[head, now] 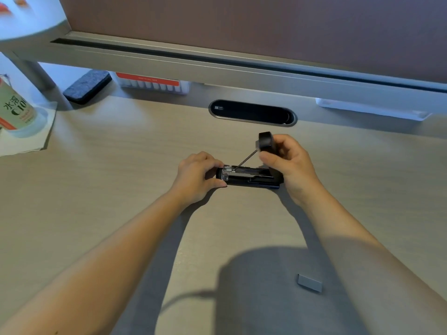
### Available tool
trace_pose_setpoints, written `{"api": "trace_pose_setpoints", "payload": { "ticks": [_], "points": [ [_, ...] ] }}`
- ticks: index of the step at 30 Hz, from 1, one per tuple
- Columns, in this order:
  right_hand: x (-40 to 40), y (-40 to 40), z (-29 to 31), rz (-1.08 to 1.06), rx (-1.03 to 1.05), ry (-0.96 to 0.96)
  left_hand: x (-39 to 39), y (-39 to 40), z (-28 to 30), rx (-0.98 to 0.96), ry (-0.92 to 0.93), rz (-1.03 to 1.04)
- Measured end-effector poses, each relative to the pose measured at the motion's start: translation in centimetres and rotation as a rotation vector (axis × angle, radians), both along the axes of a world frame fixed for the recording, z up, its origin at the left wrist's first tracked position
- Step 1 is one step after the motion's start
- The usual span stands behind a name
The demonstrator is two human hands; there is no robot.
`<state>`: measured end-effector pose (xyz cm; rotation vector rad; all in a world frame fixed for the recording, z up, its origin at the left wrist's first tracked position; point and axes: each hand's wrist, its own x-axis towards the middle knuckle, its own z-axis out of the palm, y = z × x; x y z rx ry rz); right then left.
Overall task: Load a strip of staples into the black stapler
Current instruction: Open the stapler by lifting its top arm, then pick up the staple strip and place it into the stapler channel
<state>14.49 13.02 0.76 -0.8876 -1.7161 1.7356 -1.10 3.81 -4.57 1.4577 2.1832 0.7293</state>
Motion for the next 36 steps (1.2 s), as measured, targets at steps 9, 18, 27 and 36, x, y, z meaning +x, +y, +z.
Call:
{"api": "trace_pose_setpoints", "payload": {
  "ticks": [9, 18, 27, 36],
  "points": [
    [6.8, 2.9, 0.1, -0.103, -0.068, 0.018, 0.7, -0.7, 0.2, -0.001, 0.092, -0.026],
    [11.8, 1.7, -1.6, -0.138, 0.35, -0.42, 2.2, -2.6, 0.0, -0.008, 0.065, -0.073],
    [13.8, -1.3, -2.7, -0.173, 0.555, -0.505, 4.5, -5.6, -0.2, 0.043, 0.071, -0.119],
    [14.9, -5.2, -4.8, -0.441, 0.458, -0.362, 7.2, -8.0, -1.0, 0.191, 0.028, -0.048]
  ]
}}
